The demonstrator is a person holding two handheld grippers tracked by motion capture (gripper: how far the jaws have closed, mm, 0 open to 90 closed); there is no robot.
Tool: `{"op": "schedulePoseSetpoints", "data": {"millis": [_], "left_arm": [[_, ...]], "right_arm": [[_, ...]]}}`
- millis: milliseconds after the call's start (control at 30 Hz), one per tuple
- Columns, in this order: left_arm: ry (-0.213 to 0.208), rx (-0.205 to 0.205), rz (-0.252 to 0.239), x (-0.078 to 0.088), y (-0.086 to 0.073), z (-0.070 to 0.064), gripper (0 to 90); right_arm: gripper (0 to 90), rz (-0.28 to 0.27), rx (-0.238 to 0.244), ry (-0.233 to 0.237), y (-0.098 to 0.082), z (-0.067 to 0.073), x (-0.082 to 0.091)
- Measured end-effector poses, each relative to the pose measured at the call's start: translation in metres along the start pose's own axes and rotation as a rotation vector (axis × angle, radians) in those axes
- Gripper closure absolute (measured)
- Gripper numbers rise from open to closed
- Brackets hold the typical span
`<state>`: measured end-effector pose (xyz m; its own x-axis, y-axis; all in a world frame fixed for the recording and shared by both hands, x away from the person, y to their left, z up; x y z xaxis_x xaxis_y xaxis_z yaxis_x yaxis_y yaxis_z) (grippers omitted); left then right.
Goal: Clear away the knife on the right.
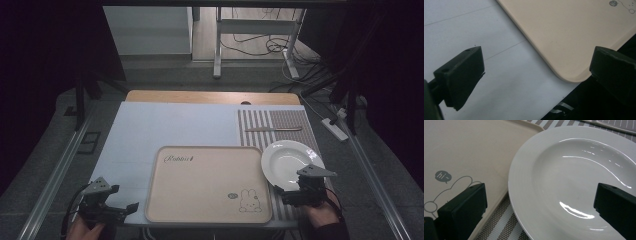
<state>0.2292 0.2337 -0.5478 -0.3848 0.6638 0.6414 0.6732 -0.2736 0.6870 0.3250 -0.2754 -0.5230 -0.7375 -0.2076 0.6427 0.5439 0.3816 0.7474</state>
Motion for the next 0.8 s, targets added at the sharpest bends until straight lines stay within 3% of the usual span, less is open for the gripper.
{"op": "schedulePoseSetpoints", "data": {"millis": [233, 400, 600, 667, 800], "left_arm": [[-0.001, 0.002, -0.001, 0.000, 0.000, 0.000, 0.7], [0.000, 0.001, 0.000, 0.000, 0.000, 0.000, 0.7], [0.001, 0.000, 0.001, 0.000, 0.000, 0.000, 0.7], [0.001, 0.000, 0.002, 0.000, 0.000, 0.000, 0.7], [0.001, 0.001, 0.001, 0.000, 0.000, 0.000, 0.7]], "right_arm": [[0.0, 0.001, 0.010, 0.028, 0.006, 0.002, -0.005], [0.0, -0.029, 0.019, 0.046, 0.012, 0.002, -0.008], [0.0, -0.025, -0.002, 0.051, 0.017, 0.000, -0.011], [0.0, -0.018, -0.028, 0.057, 0.021, 0.001, -0.014], [0.0, -0.014, -0.025, 0.050, 0.023, 0.000, -0.019]]}}
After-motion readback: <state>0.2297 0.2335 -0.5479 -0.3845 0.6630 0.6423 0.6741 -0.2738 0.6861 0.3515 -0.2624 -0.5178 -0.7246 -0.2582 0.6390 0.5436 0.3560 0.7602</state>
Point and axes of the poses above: each handheld gripper's, and its own axes: x roughly backward along the jaws, y roughly out of its top, z roughly to its left, the point moved 7 cm from there along -x, roughly forward along the jaws, and after that the axes turned 11 degrees about -y, right-handed, at the moved point
